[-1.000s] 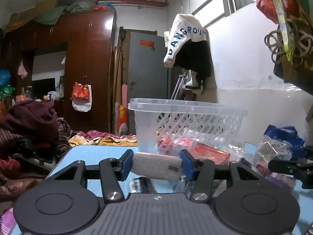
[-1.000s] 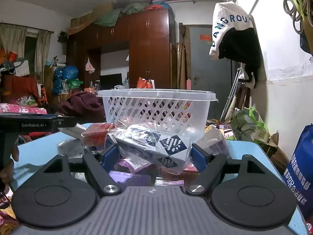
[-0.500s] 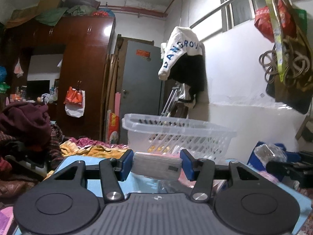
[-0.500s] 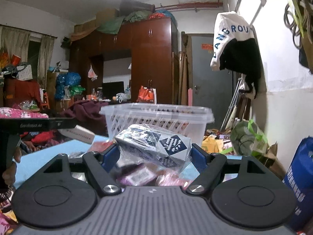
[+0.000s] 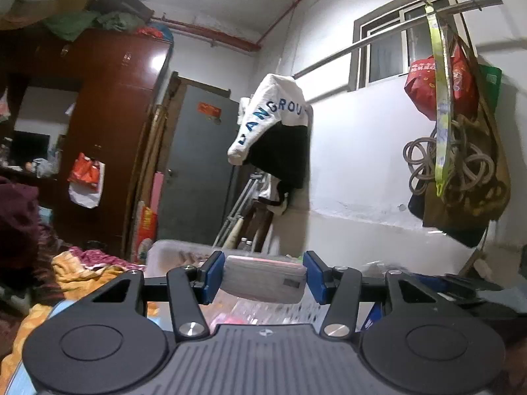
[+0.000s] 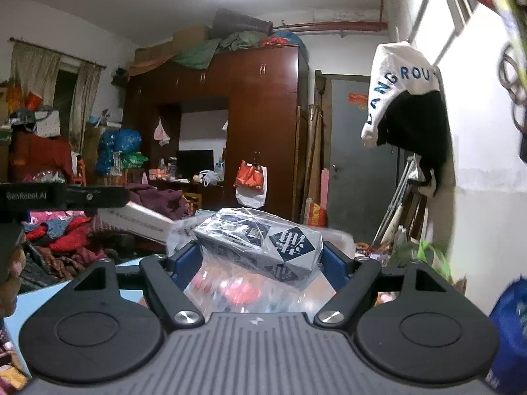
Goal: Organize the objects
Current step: 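Carry both boxes into the white basket and open both tools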
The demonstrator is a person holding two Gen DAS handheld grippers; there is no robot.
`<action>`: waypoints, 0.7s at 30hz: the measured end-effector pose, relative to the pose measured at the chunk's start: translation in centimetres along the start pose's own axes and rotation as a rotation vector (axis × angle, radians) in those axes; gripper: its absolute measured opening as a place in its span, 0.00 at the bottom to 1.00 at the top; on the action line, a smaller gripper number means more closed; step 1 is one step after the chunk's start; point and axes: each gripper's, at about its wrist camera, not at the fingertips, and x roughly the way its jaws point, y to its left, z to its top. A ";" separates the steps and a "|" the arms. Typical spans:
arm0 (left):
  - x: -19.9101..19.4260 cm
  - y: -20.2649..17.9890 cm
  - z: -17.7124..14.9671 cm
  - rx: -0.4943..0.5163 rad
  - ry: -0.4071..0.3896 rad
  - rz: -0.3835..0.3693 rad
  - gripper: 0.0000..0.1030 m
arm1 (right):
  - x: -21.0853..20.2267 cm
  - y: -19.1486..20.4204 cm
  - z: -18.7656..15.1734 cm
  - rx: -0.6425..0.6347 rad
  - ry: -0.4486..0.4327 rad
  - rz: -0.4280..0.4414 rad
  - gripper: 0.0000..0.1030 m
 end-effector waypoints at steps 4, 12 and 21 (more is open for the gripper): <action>5.0 0.1 2.3 -0.031 0.039 0.017 0.54 | 4.0 -0.5 1.7 -0.043 0.025 -0.022 0.77; 12.1 1.8 2.4 -0.077 0.159 0.125 0.54 | 10.3 -1.1 1.2 -0.094 0.164 -0.058 0.76; 12.9 3.1 2.3 -0.109 0.186 0.181 0.92 | 9.2 -2.5 1.2 0.012 0.135 -0.058 1.00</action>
